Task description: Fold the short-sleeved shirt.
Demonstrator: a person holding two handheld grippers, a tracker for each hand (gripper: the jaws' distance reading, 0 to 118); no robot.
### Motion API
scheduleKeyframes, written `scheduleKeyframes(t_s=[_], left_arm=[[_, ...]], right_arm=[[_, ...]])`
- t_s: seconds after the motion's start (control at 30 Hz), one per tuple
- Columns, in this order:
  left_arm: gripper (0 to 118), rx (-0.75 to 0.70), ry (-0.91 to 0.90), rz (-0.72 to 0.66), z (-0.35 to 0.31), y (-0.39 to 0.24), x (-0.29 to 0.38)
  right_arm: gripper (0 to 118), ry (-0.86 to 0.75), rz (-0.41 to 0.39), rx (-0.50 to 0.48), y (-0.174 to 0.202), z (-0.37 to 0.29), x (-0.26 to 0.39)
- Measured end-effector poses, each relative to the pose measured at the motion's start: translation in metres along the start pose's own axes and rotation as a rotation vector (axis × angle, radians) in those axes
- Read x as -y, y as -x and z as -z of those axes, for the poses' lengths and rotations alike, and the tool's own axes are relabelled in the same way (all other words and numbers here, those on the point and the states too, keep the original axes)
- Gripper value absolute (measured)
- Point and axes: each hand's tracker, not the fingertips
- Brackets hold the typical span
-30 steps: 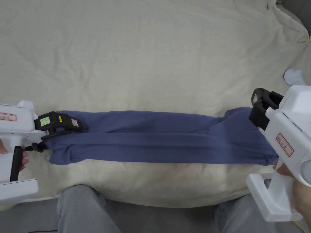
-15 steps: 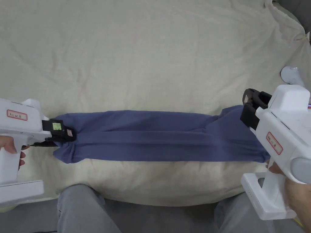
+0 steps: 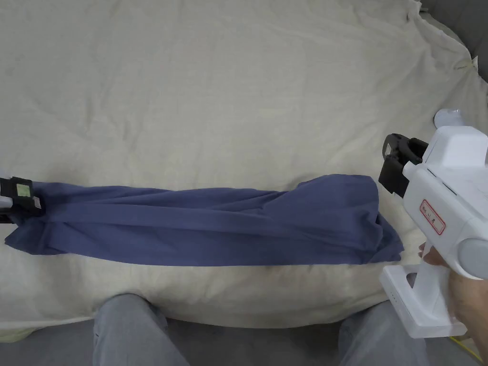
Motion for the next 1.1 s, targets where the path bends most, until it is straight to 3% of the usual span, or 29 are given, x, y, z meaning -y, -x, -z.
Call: scheduleKeyframes(t_s=[0.13, 0.23, 0.47, 0.6, 0.9, 0.97, 1.1], left_arm=[[6, 0.050, -0.049, 0.015, -0.022, -0.015, 0.002], [6, 0.043, -0.089, 0.163, -0.041, -0.052, 0.008], [6, 0.223, -0.117, 0.362, -0.060, -0.146, 0.022], [6, 0.291, -0.056, 0.411, -0.033, -0.196, 0.034], [8, 0.207, 0.132, 0.463, 0.076, -0.273, 0.065], [20, 0.190, 0.147, 0.464, 0.091, -0.277, 0.071], [93, 0.295, 0.159, 0.393, 0.094, -0.271, 0.071]], right_arm=[[0, -0.003, 0.013, 0.001, -0.002, -0.001, 0.000], [0, -0.007, 0.018, 0.000, -0.003, -0.002, -0.001], [0, -0.030, 0.019, 0.005, -0.007, -0.011, -0.004], [0, -0.035, 0.029, 0.014, -0.012, -0.016, -0.002], [0, -0.027, 0.050, 0.048, -0.026, -0.026, 0.005], [0, -0.025, 0.053, 0.051, -0.028, -0.028, 0.006], [0, -0.021, 0.055, 0.052, -0.029, -0.029, 0.008]])
